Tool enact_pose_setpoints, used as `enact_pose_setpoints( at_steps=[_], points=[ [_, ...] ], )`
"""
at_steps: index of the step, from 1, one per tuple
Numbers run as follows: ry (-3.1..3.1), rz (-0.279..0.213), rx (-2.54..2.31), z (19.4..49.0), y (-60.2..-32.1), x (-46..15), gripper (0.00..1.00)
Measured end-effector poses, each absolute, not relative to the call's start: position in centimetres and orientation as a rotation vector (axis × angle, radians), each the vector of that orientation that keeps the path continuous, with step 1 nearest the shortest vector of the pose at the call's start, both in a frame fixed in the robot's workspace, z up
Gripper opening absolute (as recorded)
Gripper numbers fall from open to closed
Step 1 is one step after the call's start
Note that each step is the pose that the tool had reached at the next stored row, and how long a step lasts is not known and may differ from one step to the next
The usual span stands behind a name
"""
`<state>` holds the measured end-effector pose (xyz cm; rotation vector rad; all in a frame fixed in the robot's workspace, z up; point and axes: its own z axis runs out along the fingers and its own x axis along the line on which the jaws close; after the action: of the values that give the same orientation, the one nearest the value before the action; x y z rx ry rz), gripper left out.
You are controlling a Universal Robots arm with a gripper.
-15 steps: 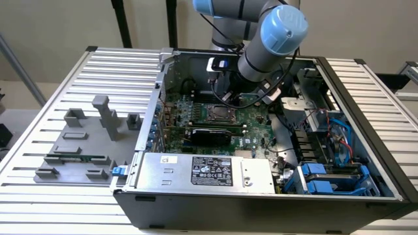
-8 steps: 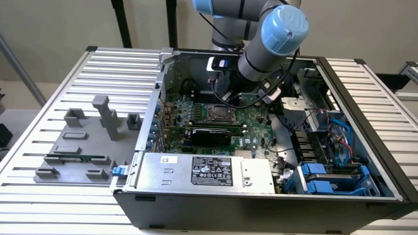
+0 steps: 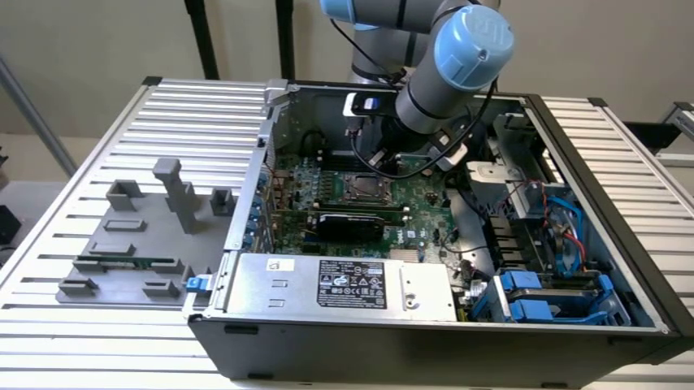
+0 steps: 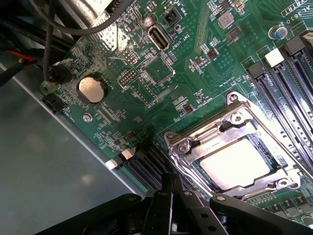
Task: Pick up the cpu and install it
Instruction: 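Install the second cpu locking lever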
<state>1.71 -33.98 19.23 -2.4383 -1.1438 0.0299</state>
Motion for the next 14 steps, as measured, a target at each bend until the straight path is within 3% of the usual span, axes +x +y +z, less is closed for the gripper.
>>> enact_pose_setpoints(
  at_steps=[14],
  points=[
    [-1.144,0.03,-2.438,19.55,-34.25,1.72,0.11]
  ],
)
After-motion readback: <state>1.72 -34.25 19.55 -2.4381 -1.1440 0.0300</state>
